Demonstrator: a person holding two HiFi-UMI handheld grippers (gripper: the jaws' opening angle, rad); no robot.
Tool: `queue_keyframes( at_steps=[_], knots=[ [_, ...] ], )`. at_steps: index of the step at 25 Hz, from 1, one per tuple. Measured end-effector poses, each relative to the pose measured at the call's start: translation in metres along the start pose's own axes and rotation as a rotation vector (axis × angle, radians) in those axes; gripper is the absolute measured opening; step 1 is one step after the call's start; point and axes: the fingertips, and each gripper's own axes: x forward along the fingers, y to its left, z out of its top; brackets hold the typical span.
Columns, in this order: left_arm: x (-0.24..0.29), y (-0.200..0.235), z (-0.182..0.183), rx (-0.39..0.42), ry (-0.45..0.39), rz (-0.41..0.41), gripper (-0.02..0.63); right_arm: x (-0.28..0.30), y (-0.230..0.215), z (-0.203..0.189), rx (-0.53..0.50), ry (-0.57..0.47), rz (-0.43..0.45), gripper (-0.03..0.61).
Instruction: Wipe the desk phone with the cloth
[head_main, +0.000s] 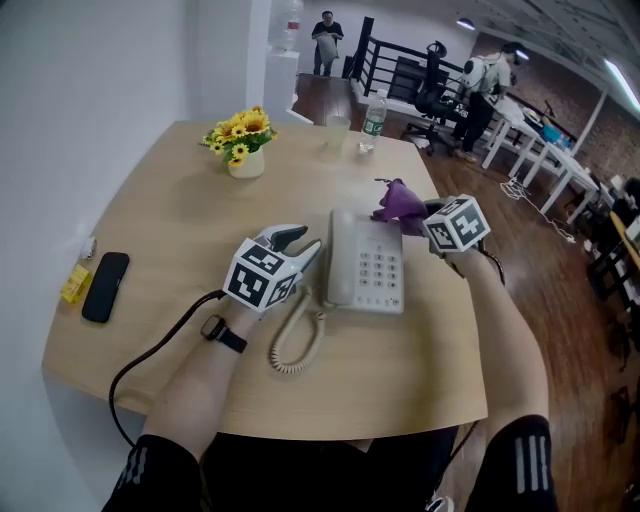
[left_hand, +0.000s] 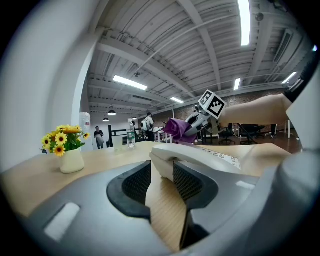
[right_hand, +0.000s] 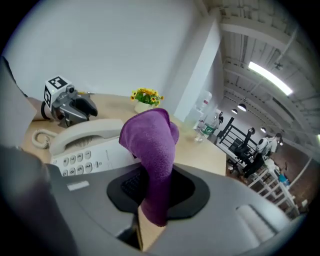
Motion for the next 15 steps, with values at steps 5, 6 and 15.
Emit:
queue_keyframes(
  at_steps=[5,6,15],
  knots=[
    [0.000,-0.001,0.000,-0.002,-0.002,-0.001,0.129,0.008,0.022,-0.005,-0.026,0.019,0.029,0.084],
    [0.000,-0.001,0.001,-0.001,-0.001,-0.001,0.129,0.007,0.025,-0.005,-0.016,0.012,0.035,0.084],
    [0.001,-0.001,0.001,0.010,0.002,0.001,0.129,-0.030,0.090,-0.030,-0.083,-0.015,0.130,0.084]
  ],
)
